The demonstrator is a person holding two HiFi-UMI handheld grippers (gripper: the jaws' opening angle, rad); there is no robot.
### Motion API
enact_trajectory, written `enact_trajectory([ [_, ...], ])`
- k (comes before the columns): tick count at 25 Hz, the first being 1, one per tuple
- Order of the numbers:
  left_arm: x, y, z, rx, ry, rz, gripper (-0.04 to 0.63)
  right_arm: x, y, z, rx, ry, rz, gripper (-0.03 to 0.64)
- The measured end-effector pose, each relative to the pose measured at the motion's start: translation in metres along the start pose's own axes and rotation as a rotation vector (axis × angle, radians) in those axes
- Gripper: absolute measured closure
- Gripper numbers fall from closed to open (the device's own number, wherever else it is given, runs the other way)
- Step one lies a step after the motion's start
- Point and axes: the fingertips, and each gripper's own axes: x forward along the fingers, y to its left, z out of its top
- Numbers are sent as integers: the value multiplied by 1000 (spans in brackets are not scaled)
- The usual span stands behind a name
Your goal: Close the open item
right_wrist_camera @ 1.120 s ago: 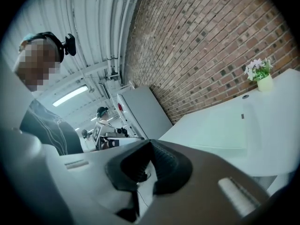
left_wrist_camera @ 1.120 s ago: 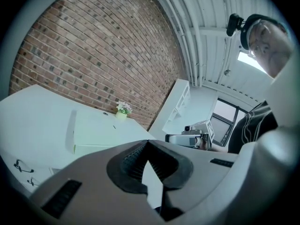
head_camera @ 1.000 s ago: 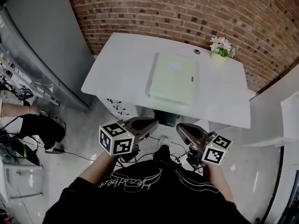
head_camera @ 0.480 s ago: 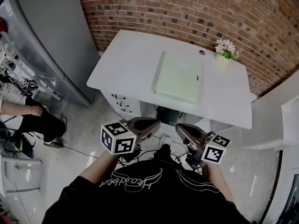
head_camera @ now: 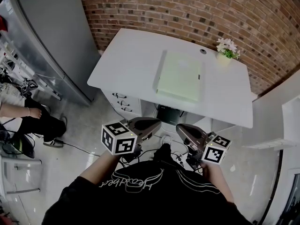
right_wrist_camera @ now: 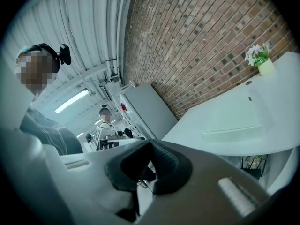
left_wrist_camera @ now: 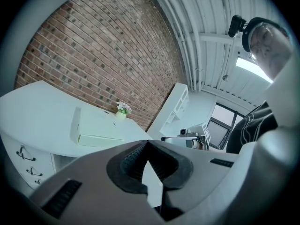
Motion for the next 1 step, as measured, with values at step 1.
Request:
enact_trajectory([
  [1, 0, 1, 0, -1, 1, 0, 594, 1, 0, 0, 0, 1, 0, 614],
])
